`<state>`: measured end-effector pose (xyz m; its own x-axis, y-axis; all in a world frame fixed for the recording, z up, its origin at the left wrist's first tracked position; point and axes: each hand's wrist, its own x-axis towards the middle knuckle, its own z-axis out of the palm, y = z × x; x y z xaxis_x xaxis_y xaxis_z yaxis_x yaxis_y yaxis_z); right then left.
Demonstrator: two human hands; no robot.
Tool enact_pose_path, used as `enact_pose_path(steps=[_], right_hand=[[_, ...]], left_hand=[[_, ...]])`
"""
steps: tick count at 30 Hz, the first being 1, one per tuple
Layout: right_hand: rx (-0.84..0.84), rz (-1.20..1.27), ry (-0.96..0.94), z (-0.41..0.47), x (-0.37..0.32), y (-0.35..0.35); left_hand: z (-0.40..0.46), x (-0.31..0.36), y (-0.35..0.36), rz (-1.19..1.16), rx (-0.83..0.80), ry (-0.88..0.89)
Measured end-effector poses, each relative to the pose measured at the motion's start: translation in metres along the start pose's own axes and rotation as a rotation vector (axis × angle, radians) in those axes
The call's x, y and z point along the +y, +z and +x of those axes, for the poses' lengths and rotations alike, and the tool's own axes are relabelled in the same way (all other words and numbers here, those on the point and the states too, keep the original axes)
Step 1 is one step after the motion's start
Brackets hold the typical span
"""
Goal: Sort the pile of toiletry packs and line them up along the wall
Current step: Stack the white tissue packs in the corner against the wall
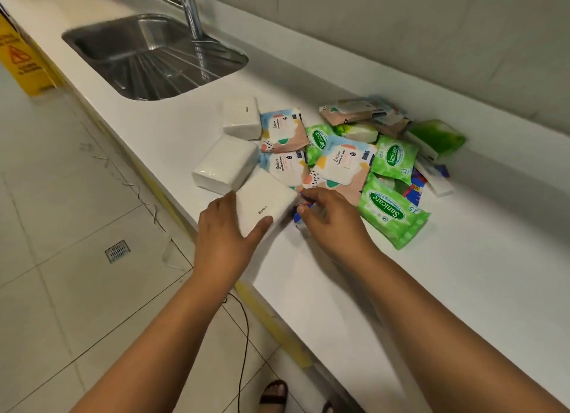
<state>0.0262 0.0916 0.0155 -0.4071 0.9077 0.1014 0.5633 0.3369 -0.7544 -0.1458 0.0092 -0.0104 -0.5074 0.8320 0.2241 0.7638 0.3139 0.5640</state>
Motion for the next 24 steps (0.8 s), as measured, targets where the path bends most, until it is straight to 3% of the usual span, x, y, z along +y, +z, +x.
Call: enact_pose_path(steps=[10,16,19,24], right_hand=[[0.025,0.043,0.084,-0.008,-0.011,0.030],[0.137,0.109,0.221,-0.035,-0.006,0.033],[0.193,0.125,0.240,-0.054,-0.005,0.036],[0.257,0.162,0.282,-0.080,-0.003,0.036]], left_hand=[[-0.004,-0.031,-0.011,-0.110,-0.142,0.338],[-0.007,-0.030,-0.009,-0.473,-0.163,0.125],[-0.016,-0.023,-0.009,-0.486,-0.119,0.041],[-0.028,-0.009,-0.007,-0.550,-0.180,0.030]])
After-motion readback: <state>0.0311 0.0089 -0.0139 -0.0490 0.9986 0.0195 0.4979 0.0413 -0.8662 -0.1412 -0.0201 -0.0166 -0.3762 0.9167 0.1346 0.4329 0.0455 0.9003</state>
